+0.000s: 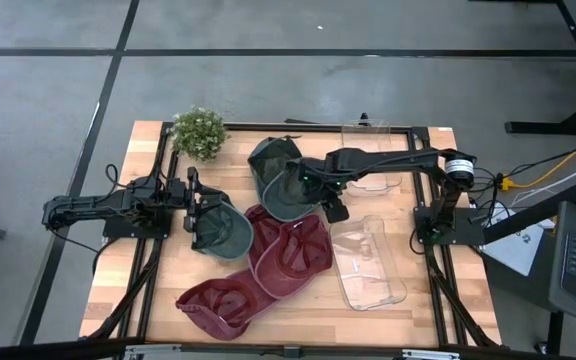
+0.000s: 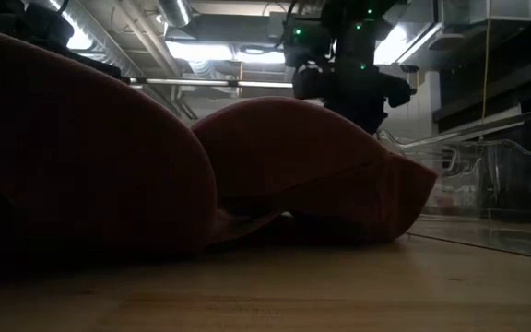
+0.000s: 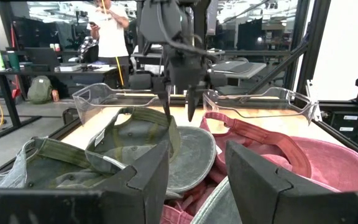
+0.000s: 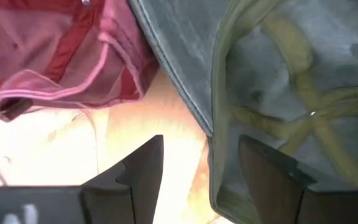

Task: Pick & Place hat
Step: Put the right gray cap into the top transparent bin

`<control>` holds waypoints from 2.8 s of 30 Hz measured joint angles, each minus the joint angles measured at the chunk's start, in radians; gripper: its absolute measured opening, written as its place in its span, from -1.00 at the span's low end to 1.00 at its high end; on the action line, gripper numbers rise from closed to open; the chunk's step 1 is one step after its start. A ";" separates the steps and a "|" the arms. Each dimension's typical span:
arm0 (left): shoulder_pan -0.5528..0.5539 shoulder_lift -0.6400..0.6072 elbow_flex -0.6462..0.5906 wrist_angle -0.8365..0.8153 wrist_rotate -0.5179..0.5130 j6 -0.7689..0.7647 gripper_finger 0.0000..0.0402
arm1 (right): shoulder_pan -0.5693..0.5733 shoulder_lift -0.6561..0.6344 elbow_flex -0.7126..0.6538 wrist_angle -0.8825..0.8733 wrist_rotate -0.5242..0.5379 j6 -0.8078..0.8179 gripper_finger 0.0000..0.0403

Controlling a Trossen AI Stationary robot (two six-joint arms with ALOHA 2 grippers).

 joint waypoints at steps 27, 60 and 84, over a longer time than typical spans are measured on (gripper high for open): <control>0.000 0.000 0.000 0.000 0.000 0.000 -0.24 | -0.095 -0.034 0.009 -0.022 -0.287 0.194 -0.96; 0.000 0.026 0.012 0.220 0.016 -0.733 -0.24 | -0.264 -0.147 0.335 0.588 -0.625 1.084 -0.94; 0.053 0.697 0.646 0.046 -0.091 0.328 -0.24 | -0.263 -0.146 0.335 0.755 -0.591 1.172 -0.93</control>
